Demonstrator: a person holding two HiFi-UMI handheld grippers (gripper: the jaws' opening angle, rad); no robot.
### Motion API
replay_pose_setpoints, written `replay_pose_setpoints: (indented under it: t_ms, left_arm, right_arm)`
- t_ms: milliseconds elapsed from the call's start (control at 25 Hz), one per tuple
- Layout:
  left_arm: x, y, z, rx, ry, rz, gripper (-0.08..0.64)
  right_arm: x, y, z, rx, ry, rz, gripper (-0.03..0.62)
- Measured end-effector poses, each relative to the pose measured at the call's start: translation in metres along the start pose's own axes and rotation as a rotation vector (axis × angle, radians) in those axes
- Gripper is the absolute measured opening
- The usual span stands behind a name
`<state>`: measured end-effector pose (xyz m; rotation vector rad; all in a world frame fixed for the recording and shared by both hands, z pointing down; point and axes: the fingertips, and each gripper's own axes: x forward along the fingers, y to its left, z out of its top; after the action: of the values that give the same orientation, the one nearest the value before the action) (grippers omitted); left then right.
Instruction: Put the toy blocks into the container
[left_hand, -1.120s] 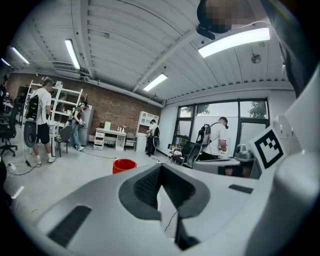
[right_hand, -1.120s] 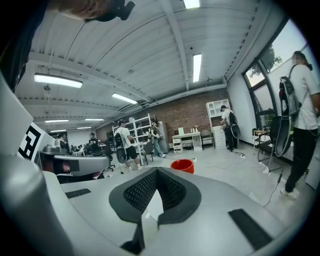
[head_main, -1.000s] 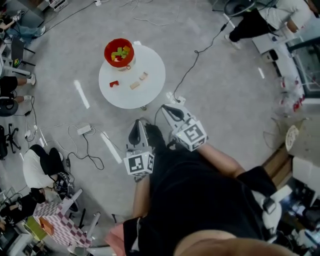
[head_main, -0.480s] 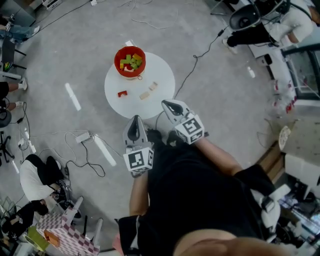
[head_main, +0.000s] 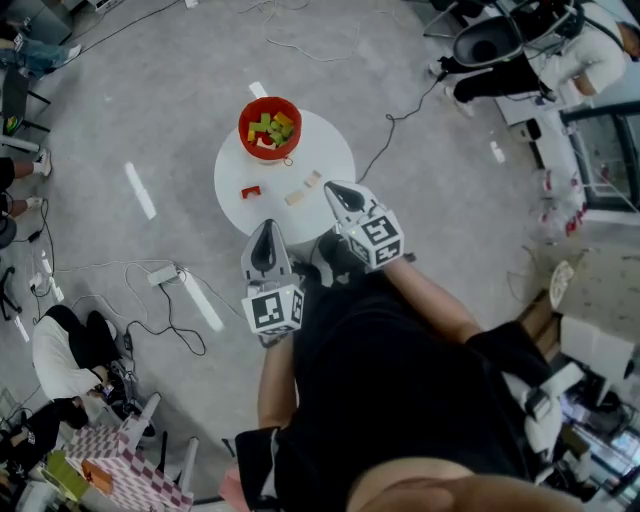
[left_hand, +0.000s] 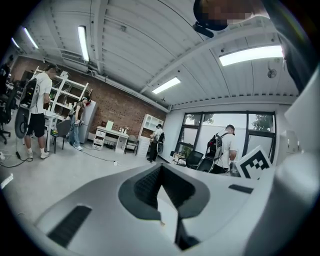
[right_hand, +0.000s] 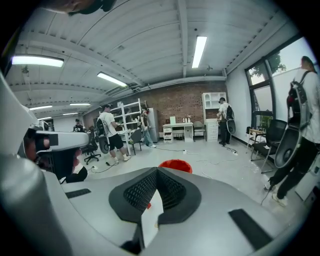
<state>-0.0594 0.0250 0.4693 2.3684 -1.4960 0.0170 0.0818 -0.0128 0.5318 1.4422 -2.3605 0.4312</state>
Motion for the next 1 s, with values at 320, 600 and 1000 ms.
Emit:
replay_pose_setpoints:
  t_ms: [320,600,1000]
  left_arm:
    - [0.027,0.004,0.015,0.017,-0.014,0.054,-0.002]
    - [0.06,-0.012,0.008,0.014,0.024,0.069,-0.002]
    - [0.09,-0.013,0.006,0.003,0.074,0.121,-0.002]
  right_arm:
    - [0.056,-0.035,-0.025,-0.014,0.121,0.045,-0.003]
    - [0.109,-0.068,-0.079,0.019,0.3,0.076,0.006]
    - [0.16,-0.093,-0.207,0.011,0.655,0.14,0.09]
